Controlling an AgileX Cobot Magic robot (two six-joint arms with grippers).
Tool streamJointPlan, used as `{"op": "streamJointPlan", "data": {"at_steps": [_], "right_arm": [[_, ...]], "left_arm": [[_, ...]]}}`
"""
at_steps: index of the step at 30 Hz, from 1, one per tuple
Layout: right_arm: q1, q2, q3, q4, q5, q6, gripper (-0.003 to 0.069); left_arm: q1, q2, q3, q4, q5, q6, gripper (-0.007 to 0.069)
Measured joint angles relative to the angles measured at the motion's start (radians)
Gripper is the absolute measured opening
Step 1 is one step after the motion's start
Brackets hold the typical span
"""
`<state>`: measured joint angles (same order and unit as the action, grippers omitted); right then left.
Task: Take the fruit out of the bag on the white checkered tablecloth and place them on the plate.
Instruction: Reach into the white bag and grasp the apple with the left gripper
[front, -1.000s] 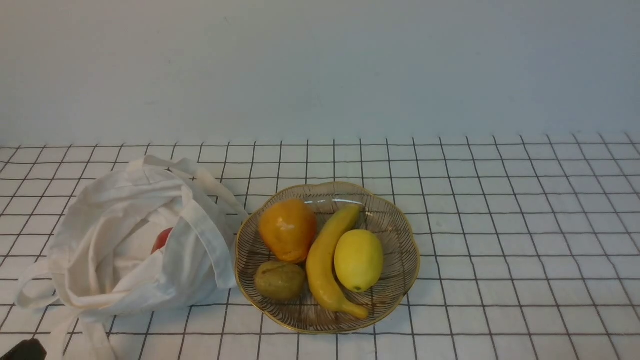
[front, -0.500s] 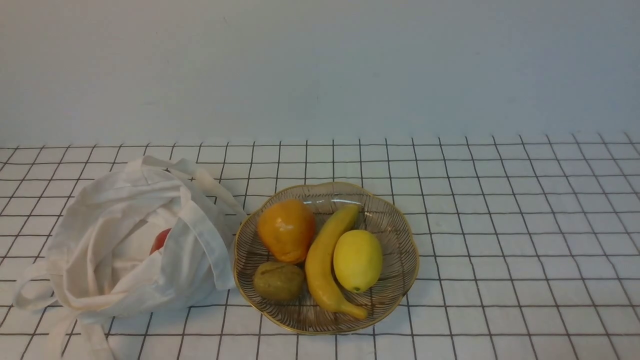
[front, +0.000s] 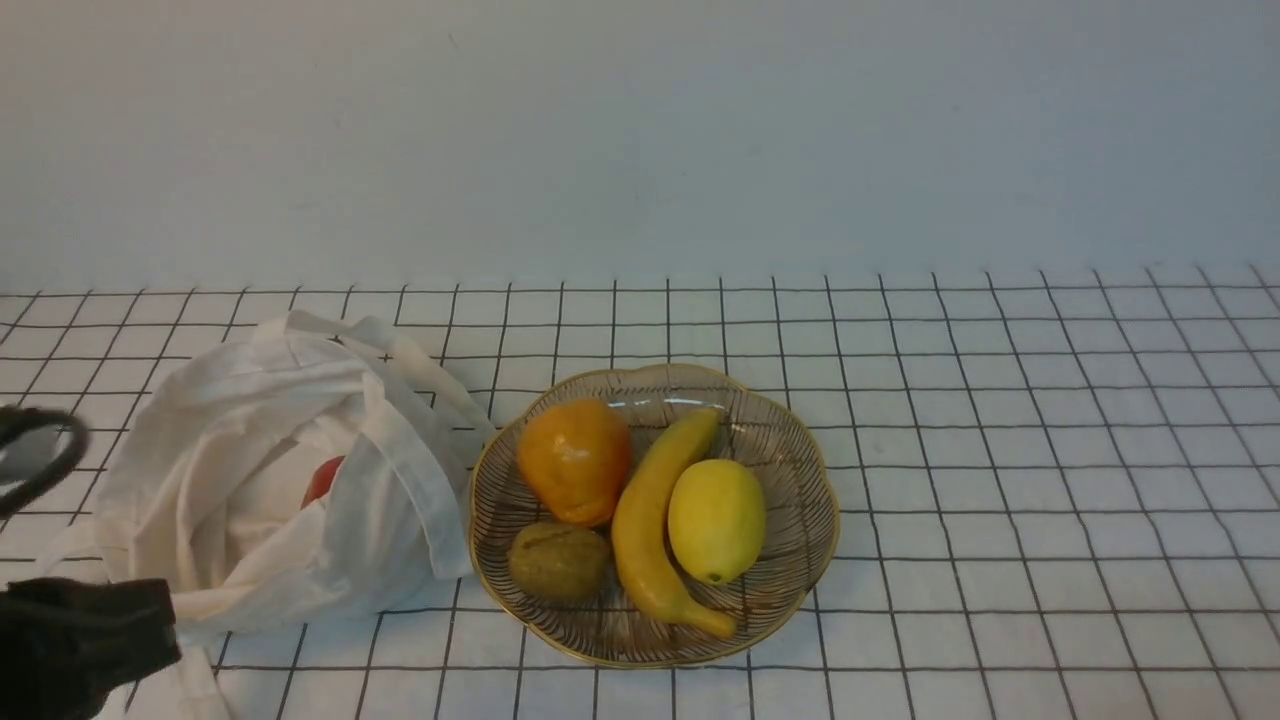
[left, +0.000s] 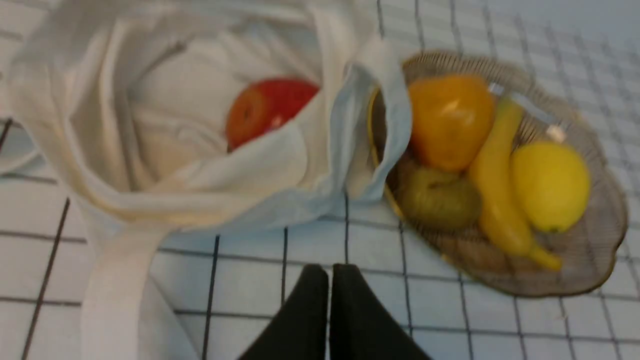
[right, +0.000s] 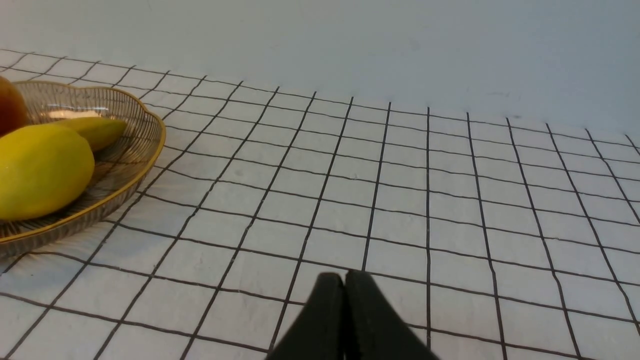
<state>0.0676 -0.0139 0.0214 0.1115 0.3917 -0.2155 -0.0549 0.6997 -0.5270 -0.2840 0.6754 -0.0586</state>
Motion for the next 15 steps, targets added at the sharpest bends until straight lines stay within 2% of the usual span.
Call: {"op": "streamJointPlan", "data": {"at_steps": [6, 11, 15], "right_arm": [[0.000, 0.000, 0.000, 0.000, 0.000, 0.000, -0.0014], [0.000, 0.000, 0.000, 0.000, 0.000, 0.000, -0.0014], [0.000, 0.000, 0.000, 0.000, 0.000, 0.000, -0.0014]], "left_arm": [[0.000, 0.312, -0.209, 0.122, 0.037, 0.003, -0.0008], [0.010, 0.530, -0.350, 0.127, 0.072, 0.005, -0.0007], [0.020, 0.694, -0.453, 0.118, 0.086, 0.051, -0.0007]]}}
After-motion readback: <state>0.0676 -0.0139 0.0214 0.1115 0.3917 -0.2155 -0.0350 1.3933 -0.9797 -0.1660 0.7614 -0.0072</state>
